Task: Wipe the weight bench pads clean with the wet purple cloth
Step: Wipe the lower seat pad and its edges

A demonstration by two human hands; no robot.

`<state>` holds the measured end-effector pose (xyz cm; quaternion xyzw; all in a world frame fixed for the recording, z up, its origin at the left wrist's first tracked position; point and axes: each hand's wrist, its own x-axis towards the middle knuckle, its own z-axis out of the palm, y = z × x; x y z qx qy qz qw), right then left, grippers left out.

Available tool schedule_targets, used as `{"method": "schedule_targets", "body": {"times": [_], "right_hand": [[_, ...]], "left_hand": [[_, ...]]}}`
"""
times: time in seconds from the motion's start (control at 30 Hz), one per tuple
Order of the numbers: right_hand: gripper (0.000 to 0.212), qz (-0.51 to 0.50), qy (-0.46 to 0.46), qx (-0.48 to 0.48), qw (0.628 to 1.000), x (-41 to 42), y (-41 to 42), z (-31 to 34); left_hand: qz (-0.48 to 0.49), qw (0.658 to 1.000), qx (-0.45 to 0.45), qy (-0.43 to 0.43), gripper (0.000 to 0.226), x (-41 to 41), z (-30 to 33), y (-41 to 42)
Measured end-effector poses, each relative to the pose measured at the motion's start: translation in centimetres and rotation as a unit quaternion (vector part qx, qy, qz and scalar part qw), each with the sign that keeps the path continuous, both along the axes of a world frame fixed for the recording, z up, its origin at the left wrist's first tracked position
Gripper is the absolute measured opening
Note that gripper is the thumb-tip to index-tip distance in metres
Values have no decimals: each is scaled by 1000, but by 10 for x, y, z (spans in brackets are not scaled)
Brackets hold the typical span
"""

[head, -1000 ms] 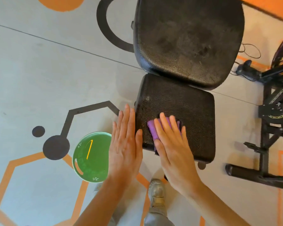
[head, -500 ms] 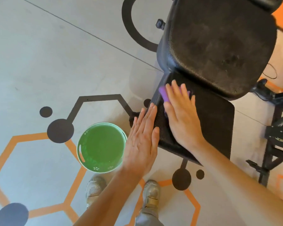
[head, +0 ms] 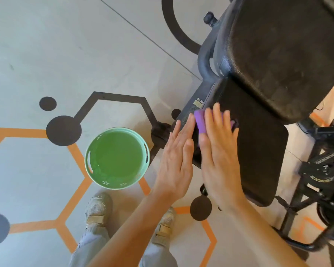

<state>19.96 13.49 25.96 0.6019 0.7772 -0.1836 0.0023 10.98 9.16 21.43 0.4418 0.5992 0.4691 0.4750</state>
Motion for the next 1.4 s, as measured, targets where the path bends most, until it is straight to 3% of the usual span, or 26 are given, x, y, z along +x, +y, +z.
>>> {"method": "schedule_targets", "body": {"times": [0.1, 0.27, 0.43, 0.6, 0.73, 0.8, 1.0, 1.17, 1.23, 1.3, 1.4], "right_hand": [[50, 53, 40, -34, 997, 17, -42, 11], [54, -10, -31, 24, 999, -11, 37, -5], [51, 8, -12, 12, 1000, 32, -67, 12], [52, -80, 7, 24, 997, 10, 26, -2], [51, -52, -6, -4, 999, 33, -53, 15], [51, -45, 3, -4, 999, 43, -47, 12], [47, -110, 44, 13, 993, 39, 42, 4], [47, -115, 145, 43, 982, 62, 22, 10], [47, -73, 138, 62, 986, 74, 11, 5], [47, -61, 120, 71, 988, 81, -2, -1], [46, -63, 188, 97, 975, 90, -18, -7]], "left_hand": [[18, 1000, 19, -14, 44, 0, 2, 1], [0, 1000, 6, -9, 46, 0, 2, 0], [-11, 1000, -29, 0, 51, -1, -1, -2], [-28, 998, -45, 33, 51, -3, 2, -2], [-37, 997, -47, 46, 55, -6, 4, -2], [-44, 996, -51, 56, 56, -7, 5, -2], [-28, 982, -47, 179, 55, -12, 17, 1], [-103, 944, 36, 310, 55, 3, 32, 8], [-131, 925, 56, 352, 55, 15, 37, 15], [-142, 918, 70, 364, 53, 28, 43, 21], [-143, 921, 77, 355, 51, 47, 52, 28]]}}
